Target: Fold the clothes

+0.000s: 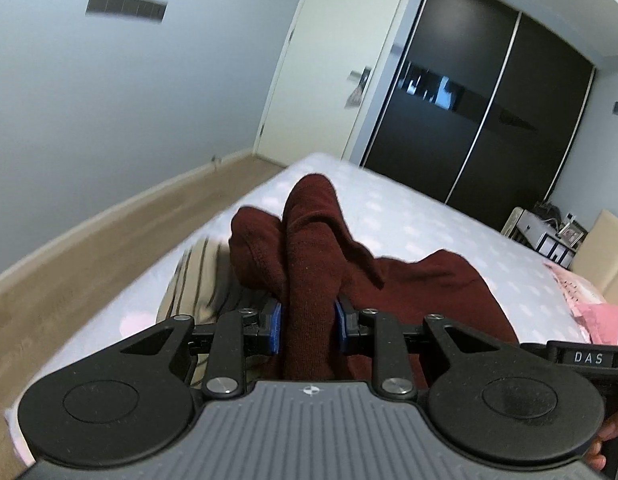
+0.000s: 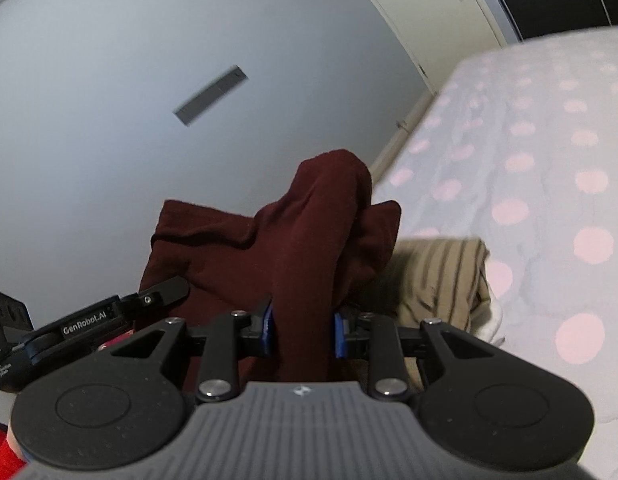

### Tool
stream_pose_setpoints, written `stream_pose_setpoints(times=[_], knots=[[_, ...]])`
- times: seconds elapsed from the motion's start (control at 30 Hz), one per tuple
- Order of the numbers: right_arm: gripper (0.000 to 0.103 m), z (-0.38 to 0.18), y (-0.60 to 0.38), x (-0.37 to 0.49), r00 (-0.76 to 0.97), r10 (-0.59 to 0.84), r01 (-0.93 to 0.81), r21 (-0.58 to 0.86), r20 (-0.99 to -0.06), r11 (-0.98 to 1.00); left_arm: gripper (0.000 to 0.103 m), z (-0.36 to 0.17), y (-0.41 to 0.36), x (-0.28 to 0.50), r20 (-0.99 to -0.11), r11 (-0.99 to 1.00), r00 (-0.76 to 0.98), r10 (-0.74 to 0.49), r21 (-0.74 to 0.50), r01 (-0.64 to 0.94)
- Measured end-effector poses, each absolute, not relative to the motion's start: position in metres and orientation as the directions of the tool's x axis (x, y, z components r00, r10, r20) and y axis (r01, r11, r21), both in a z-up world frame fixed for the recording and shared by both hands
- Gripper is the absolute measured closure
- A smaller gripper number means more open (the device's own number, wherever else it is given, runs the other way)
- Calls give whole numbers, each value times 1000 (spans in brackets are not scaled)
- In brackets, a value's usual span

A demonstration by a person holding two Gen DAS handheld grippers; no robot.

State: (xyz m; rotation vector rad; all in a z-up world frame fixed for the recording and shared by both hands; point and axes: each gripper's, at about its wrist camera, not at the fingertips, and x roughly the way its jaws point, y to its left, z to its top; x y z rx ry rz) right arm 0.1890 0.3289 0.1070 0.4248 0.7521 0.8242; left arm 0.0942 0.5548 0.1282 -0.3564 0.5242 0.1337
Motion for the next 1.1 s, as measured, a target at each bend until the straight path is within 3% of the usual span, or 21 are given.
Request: stream_pose_setpoints(times=[0.33, 0.43, 0.5, 0.67, 0.9, 1.1], knots=[[68, 46, 345, 214, 415, 785, -482, 620, -460, 619, 78, 91, 573, 100, -514, 906, 858, 19, -354, -232], [66, 45, 349, 215, 418, 780, -487, 610, -465, 625, 68, 96, 573, 97, -521, 909, 852, 47, -331, -252], [60, 51, 348, 219, 407, 788, -488, 620, -461, 615, 56, 104, 572, 90, -518, 911, 851, 93, -301, -283], [39, 73, 323, 212, 441, 790, -496, 618, -427, 610, 54, 134, 561, 61, -477, 908, 860, 181, -256, -333], [36, 115, 256, 189, 518, 758, -520, 558, -395, 646, 52, 182, 506, 25, -454, 942, 872, 185, -171, -289], [31, 147, 178, 154, 626, 668, -539, 397, -402, 743, 48, 218, 414, 21, -438, 976, 890, 125, -109, -191]])
